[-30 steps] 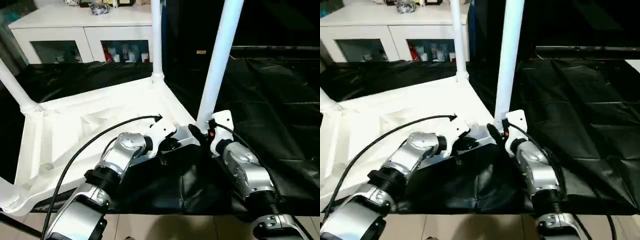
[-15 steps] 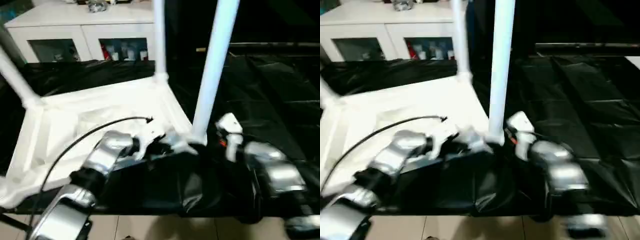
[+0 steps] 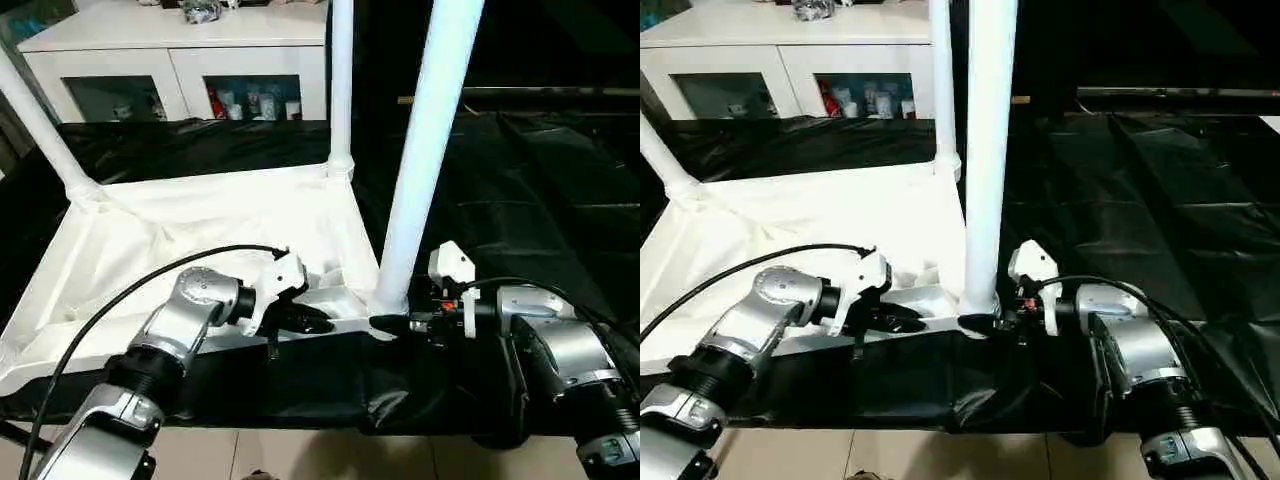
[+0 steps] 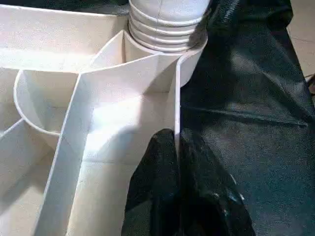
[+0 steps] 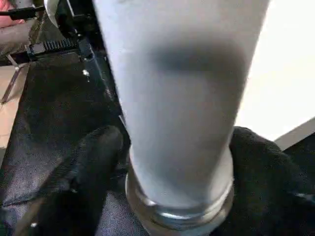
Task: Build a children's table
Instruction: Rotate leg to tighten
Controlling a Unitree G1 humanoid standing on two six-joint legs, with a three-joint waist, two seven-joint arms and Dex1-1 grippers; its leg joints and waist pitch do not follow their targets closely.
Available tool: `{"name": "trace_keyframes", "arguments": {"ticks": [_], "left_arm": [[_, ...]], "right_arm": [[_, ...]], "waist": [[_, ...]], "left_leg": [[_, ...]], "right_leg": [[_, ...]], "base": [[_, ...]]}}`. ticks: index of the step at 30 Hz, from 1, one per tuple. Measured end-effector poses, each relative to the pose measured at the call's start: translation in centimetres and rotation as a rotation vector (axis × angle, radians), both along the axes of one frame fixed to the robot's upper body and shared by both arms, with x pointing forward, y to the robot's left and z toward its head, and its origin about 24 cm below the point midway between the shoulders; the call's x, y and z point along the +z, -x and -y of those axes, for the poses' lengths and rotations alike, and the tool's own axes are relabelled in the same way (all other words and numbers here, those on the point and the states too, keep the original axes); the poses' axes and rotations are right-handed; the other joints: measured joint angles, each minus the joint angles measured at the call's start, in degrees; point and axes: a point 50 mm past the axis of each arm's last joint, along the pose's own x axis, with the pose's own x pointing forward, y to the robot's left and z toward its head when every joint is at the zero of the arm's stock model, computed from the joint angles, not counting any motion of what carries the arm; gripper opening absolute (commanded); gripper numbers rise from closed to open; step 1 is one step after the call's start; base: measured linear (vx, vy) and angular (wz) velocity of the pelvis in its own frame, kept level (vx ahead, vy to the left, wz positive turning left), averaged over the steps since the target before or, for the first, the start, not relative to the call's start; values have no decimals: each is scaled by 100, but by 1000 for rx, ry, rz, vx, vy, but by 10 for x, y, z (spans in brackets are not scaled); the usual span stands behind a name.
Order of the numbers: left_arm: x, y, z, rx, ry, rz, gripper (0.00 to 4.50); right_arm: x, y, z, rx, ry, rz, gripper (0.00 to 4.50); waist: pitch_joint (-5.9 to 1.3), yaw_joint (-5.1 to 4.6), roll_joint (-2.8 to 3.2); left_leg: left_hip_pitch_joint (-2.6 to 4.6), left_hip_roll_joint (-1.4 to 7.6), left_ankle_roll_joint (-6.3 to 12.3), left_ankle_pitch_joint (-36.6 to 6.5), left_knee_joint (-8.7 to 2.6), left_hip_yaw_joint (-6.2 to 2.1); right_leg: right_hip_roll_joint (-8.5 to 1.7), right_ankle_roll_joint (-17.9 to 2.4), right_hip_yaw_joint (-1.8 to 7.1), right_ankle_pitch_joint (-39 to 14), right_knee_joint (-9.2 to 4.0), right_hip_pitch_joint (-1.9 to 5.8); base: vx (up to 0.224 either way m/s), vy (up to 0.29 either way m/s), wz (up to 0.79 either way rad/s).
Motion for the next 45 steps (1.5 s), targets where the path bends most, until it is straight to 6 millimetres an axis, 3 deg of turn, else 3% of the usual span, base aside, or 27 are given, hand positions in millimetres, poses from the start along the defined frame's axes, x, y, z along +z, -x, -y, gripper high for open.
{"name": "trace_keyframes", "arguments": {"ticks": [7, 13, 22, 26, 27, 30, 33, 37, 45], "left_arm": [[-1, 1, 0, -3, 0, -5, 0], [-3, -3, 6, 40, -18, 56, 0], [-4, -29, 50, 330, -34, 127, 0], [-4, -33, 62, 372, -28, 124, 0], [-4, -33, 62, 371, -27, 124, 0], [-4, -33, 62, 366, -25, 127, 0], [-3, -33, 56, 350, -28, 123, 0], [-2, -31, 47, 304, -29, 115, 0], [-1, -14, 16, 125, -9, 49, 0]], "right_arm": [[0, 0, 1, 4, 9, 1, 279], [-6, -2, 1, -80, 8, 13, 267], [-20, -28, -22, -738, -86, 54, 265], [-19, -33, -27, -857, -65, 75, 265], [-19, -33, -27, -856, -65, 83, 321], [-19, -31, -28, -846, -72, 91, 334], [-19, -30, -28, -800, -88, 81, 380], [-15, -27, -20, -648, -54, 87, 416], [-1, -11, 1, -218, 32, 61, 429]], "waist": [[0, 6, 0], [-1, 17, 0], [-8, -145, -16], [-24, -140, 9], [-29, -138, 18], [-30, -138, 25], [-27, -159, 19], [-26, -170, 19], [-23, -114, 13]], "left_leg": [[0, 0, 0, 0, 1, 1], [7, -1, 4, 4, 5, 1], [34, -16, 5, 12, 9, 6], [34, -19, 6, 10, 1, 6], [33, -19, 6, 10, -1, 5], [31, -17, 5, 11, -5, 3], [27, -15, 5, 10, -6, 5], [21, -12, 5, 11, -22, 7], [-1, 3, 27, 15, -28, 8]], "right_leg": [[0, 0, 1, 0, 0, 0], [-3, -1, 1, 1, 2, 10], [-9, 12, 16, -2, -13, 38], [-10, 11, 16, 2, -14, 39], [-10, 2, 15, 8, -14, 38], [-10, 4, 11, 10, -13, 36], [-9, 6, 11, 10, -15, 29], [-7, 7, 8, 9, -14, 15], [1, 8, -5, -5, -13, -5]], "base": [[0, 0, 0], [0, 0, 0], [0, 0, 0], [0, 0, 0], [0, 0, 0], [0, 0, 0], [0, 0, 0], [0, 0, 0], [0, 0, 0]]}}
